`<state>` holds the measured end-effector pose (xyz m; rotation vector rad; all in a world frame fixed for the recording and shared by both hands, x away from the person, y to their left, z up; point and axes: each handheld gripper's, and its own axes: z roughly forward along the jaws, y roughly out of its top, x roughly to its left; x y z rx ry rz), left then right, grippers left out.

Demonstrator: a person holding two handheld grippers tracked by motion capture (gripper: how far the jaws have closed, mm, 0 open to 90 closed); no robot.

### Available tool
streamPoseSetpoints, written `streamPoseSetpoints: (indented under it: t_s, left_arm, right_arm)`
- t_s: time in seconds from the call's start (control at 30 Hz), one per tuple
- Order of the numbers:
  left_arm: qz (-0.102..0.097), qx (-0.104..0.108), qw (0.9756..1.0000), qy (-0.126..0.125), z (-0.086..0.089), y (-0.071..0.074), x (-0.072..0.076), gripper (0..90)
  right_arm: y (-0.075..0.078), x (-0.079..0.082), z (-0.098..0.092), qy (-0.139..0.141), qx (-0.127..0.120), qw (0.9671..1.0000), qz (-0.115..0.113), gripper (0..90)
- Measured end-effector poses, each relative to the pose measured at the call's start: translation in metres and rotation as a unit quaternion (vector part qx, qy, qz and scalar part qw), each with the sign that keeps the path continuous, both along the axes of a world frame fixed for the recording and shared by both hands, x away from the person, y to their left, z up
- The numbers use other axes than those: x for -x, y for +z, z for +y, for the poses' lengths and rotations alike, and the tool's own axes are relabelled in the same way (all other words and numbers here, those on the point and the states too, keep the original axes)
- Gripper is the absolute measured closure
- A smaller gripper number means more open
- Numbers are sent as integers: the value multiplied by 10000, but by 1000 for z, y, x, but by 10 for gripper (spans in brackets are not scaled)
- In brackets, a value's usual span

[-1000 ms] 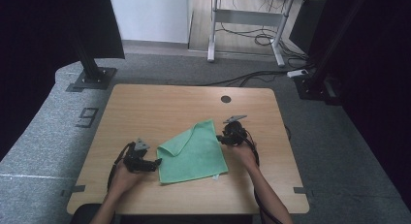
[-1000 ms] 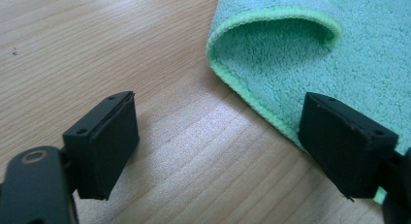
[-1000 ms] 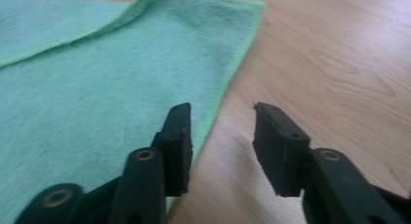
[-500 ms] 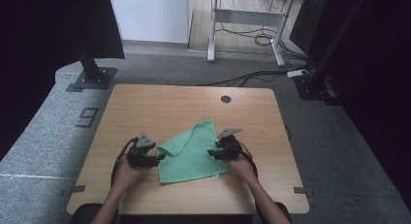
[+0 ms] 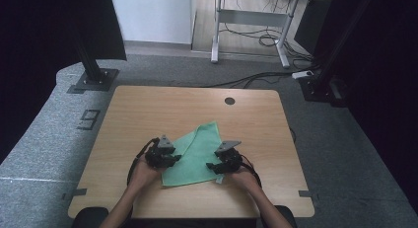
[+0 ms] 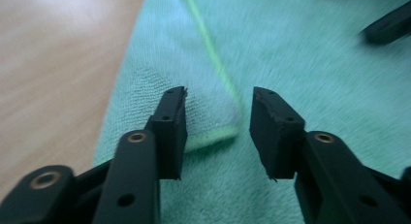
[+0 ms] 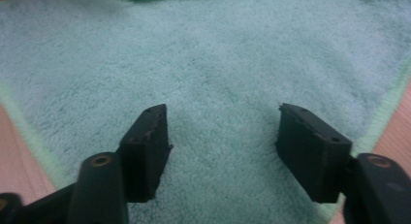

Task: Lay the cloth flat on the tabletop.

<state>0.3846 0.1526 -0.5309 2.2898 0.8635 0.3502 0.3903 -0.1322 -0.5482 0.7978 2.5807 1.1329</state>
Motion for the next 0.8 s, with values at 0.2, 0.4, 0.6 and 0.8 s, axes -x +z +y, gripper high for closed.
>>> streamPoseSetpoints:
  t_s: [0.2, 0.4, 0.6, 0.8]
  left_arm:
    - [-45, -159, 9998, 101, 2, -3, -2, 795]
    - [-66, 58, 9996, 277, 9, 9, -12, 842]
    - [-198, 307, 9967, 729, 32, 33, -35, 827]
    - [-290, 213, 9911, 1281, 57, 43, -61, 716]
  right_arm:
    - [-4, 3, -1, 43, -121, 9999, -96, 286]
    - [-5, 4, -1, 25, -177, 9998, -123, 286]
    - [-5, 5, -1, -2, -174, 9998, -139, 286]
    - [-5, 5, 0, -36, -169, 9997, -158, 286]
